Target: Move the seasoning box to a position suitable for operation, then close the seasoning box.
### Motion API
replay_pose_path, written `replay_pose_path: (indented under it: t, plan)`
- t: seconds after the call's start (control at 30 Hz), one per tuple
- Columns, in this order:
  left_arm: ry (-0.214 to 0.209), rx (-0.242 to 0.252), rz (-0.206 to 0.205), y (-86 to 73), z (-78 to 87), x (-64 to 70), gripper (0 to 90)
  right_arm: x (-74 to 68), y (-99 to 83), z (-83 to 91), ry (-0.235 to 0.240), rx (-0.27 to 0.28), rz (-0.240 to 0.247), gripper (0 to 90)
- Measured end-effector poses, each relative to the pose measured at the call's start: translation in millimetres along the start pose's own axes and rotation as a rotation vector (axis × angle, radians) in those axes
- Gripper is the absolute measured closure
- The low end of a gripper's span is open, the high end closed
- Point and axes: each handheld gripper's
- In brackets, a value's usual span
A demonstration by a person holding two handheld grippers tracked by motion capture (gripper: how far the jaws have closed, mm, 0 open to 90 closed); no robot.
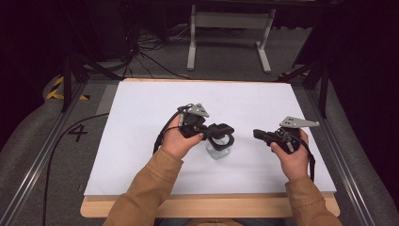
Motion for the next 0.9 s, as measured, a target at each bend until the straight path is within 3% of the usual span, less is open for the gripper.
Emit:
replay_pose_path:
  t: [0.23,0.37,0.43,0.63,0.73,0.9]
  plan:
    - [-0.031,-0.091,0.014,-3.9,-14.3,-4.6,86.3,6.5,-2.4,1.4,-0.004,-0.003,-0.02,90.0]
    - [-0.025,-0.083,0.015,-4.4,-13.4,-5.0,84.8,6.8,-1.6,3.1,-0.007,0.004,-0.018,90.0]
    - [-0.013,-0.06,0.013,-4.0,-9.9,-4.9,84.7,6.9,-1.3,3.5,-0.007,0.008,-0.019,90.0]
    - [0.058,0.086,0.04,-4.8,25.1,-2.2,82.4,6.6,3.6,6.6,-0.007,0.024,-0.015,90.0]
    - [0.094,0.132,0.06,-9.6,46.2,-4.9,79.3,6.6,5.8,6.7,-0.001,0.033,-0.011,90.0]
    - [0.159,0.167,0.106,-21.3,72.0,-13.3,74.3,5.7,7.8,2.7,0.012,0.017,-0.004,89.9]
Point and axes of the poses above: each handheld gripper's, and its own axes: z roughly backward along the jaws, y roughly out of its top, x roughly to its right, and after that the axes turned 9 degrees about -y, right-handed
